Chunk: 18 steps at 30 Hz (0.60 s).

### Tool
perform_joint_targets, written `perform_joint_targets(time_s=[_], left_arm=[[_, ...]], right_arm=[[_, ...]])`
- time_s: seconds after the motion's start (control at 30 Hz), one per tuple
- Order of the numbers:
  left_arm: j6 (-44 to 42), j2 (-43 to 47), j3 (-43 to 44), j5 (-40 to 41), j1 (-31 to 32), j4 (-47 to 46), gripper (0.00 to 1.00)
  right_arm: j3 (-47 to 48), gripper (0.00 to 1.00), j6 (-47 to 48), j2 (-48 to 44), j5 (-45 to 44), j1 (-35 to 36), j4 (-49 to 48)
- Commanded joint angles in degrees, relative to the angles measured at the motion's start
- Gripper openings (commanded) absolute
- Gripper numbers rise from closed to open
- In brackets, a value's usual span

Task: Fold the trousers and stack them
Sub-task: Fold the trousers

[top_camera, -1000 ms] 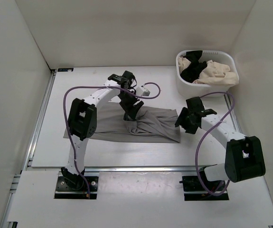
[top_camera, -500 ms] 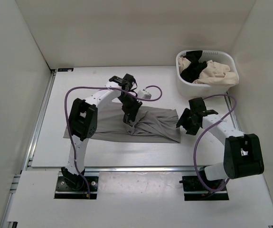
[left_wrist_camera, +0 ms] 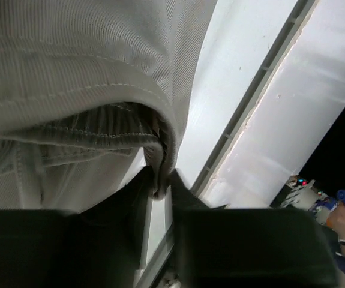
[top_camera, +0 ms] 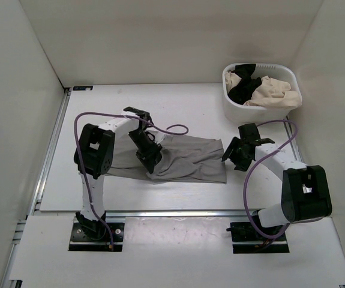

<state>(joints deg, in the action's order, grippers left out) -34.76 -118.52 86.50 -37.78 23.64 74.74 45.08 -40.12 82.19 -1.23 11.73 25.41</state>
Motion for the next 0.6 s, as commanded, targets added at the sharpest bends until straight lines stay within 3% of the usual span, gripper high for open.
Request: perform_joint_targets(time_s=[0.0,0.07,0.13,0.23,0.27,0.43,0.57], left_arm=[[-2.1,1.8,-0.4,-4.2,-1.8,-0.6,0.38],[-2.1,2.4,-0.9,-3.7,-2.4,-0.6,0.50],[-3.6,3.0,-0.9,-5.1,-3.0,0.6,0.69],[-3.6,5.2,-0.3,-6.0,-5.3,0.6,0.84],[-3.6,5.8,1.2,-6.5,-6.8,0.6,1.00],[1.7,5.7,5.5,-7.2,-8.8,-4.9,1.00],[6.3,1.0,8.7,-4.7,-4.6,-9.8,1.00]], right_arm=[[-0.6,0.70,0.6,0.2,0.8,-0.1,-0.4],[-0.6,0.73,0.6,0.2,0.8,-0.1,-0.4],[-0.6,0.73,0.6,0.7,1.4,-0.1,-1.1],[-0.1,0.73,0.6,1.3,1.9,-0.1,-1.6],[-0.1,0.73,0.6,1.3,1.9,-0.1,-1.6],[-0.1,0.73,0.6,3.3,3.0,-0.1,-2.3],[-0.1,0.70,0.6,5.5,5.2,-0.1,-3.8]])
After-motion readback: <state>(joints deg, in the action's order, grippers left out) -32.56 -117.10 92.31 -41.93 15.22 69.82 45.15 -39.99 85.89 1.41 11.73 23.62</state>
